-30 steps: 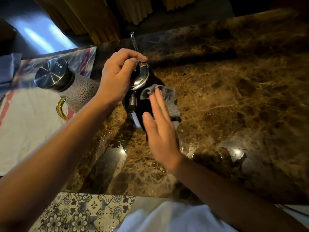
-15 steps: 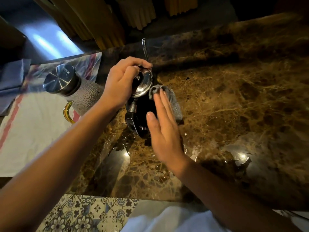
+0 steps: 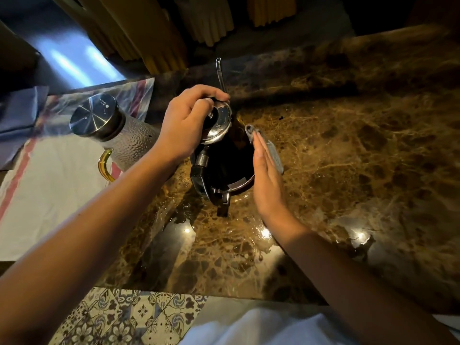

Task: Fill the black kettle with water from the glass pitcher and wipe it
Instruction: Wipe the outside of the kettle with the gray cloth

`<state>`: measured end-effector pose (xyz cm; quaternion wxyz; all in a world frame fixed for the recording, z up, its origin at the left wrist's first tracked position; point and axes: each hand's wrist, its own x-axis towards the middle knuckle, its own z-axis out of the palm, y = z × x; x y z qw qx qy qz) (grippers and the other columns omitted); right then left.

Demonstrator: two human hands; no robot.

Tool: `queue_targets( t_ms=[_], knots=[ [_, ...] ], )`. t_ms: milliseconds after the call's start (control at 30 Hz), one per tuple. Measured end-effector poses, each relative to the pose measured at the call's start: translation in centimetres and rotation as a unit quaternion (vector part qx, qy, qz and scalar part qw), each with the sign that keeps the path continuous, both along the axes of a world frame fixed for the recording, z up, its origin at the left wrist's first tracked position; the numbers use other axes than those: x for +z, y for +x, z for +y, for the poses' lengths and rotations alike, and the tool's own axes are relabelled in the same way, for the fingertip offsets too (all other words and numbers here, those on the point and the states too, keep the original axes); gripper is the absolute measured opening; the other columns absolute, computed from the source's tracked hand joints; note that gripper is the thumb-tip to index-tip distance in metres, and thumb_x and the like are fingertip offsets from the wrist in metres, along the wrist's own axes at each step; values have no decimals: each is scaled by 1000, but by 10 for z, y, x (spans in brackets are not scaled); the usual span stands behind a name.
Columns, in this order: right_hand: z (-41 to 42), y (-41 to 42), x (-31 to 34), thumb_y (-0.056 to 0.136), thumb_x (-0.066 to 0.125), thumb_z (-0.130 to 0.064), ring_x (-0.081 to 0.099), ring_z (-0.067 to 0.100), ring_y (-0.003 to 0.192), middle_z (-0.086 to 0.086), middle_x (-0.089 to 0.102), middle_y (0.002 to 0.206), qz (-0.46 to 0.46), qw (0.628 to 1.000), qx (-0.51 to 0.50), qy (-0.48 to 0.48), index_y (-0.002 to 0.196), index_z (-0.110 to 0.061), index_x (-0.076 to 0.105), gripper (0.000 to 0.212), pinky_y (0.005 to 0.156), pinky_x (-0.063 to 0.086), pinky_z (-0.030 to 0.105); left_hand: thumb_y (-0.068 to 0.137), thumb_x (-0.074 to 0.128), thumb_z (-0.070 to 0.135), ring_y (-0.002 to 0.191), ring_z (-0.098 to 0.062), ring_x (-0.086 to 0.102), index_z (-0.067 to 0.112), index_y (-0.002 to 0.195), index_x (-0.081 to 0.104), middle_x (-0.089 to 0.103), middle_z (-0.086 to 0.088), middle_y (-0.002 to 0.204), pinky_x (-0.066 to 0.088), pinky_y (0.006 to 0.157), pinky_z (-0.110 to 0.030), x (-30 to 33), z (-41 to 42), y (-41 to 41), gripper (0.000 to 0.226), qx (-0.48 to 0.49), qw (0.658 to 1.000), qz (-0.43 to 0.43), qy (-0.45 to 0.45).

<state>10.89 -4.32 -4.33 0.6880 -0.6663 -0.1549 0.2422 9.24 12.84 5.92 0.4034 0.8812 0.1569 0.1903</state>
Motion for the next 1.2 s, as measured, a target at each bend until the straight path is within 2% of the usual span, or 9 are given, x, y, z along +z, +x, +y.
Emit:
queue_targets(
  t_ms=[133, 300, 433, 533, 700, 833, 967, 1100, 1200],
  knots=[
    [-13, -32, 1, 102, 21, -66, 8, -10, 155, -26, 10, 171, -31, 999, 17, -27, 151, -57, 14, 51, 130, 14, 32, 100, 41, 19, 114, -17, 65, 17, 116, 72, 74, 3, 118, 48, 105, -51, 1, 0, 1, 36, -6, 1000, 3, 6],
    [-4, -51, 15, 107, 17, -56, 8, 3, 159, -16, 11, 173, -160, 987, 16, 11, 163, -29, 21, 62, 130, 15, 42, 98, 44, 17, 112, -19, 67, 16, 110, 75, 75, 0, 115, 50, 104, -49, 1, 2, 0, 34, -20, 999, -19, -25],
    [8, -30, 20, 107, 22, -51, 11, -1, 158, -17, 15, 171, -136, 991, -5, 8, 155, -43, 18, 50, 131, 14, 41, 96, 49, 6, 112, -20, 70, 6, 105, 79, 77, -7, 112, 53, 104, -44, 2, -1, -1, 31, -27, 997, -42, -55],
    [3, -15, 12, 108, 23, -51, 10, -9, 155, -21, 17, 170, -96, 995, -1, -27, 154, -46, 18, 46, 131, 12, 37, 96, 50, 4, 114, -22, 70, 3, 107, 78, 77, -10, 113, 54, 103, -40, 3, -1, -2, 31, -37, 996, -44, -61],
    [-28, -42, -3, 104, 26, -64, 0, -14, 153, -28, -1, 171, -73, 993, 45, -75, 164, -39, 8, 68, 126, 12, 21, 89, 49, -1, 118, -22, 69, 2, 107, 78, 77, -13, 113, 52, 108, -41, 5, -1, -4, 35, -94, 993, -28, -61],
    [-37, -55, -1, 102, 32, -61, -1, -19, 150, -30, -4, 169, -71, 991, 56, -102, 165, -35, 8, 73, 115, 8, 2, 80, 51, 0, 142, -16, 52, 7, 107, 78, 73, -10, 128, 36, 123, -44, 19, 8, 7, 39, -167, 984, 45, -37],
    [-40, -46, 1, 105, 32, -57, 7, -17, 151, -29, 8, 170, -63, 994, 44, -74, 164, -35, 17, 64, 123, 16, 15, 84, 56, 17, 146, -6, 44, 22, 107, 80, 60, 8, 148, 34, 123, -43, 31, 4, 11, 33, -129, 986, 106, 16],
    [-39, -41, 4, 106, 36, -47, 10, -12, 153, -23, 12, 171, -89, 993, 53, -58, 164, -28, 22, 63, 126, 18, 20, 97, 66, 30, 123, -5, 61, 30, 133, 67, 66, 10, 133, 49, 108, -33, 33, -12, -3, 36, -15, 991, 114, 63],
    [-34, -40, 10, 108, 38, -42, 8, -8, 155, -19, 12, 172, -122, 990, 52, -46, 164, -25, 24, 60, 129, 18, 28, 103, 61, 35, 119, -4, 61, 27, 136, 64, 66, 12, 130, 45, 99, -19, 22, -22, -14, 34, -15, 989, 98, 113]
  ],
)
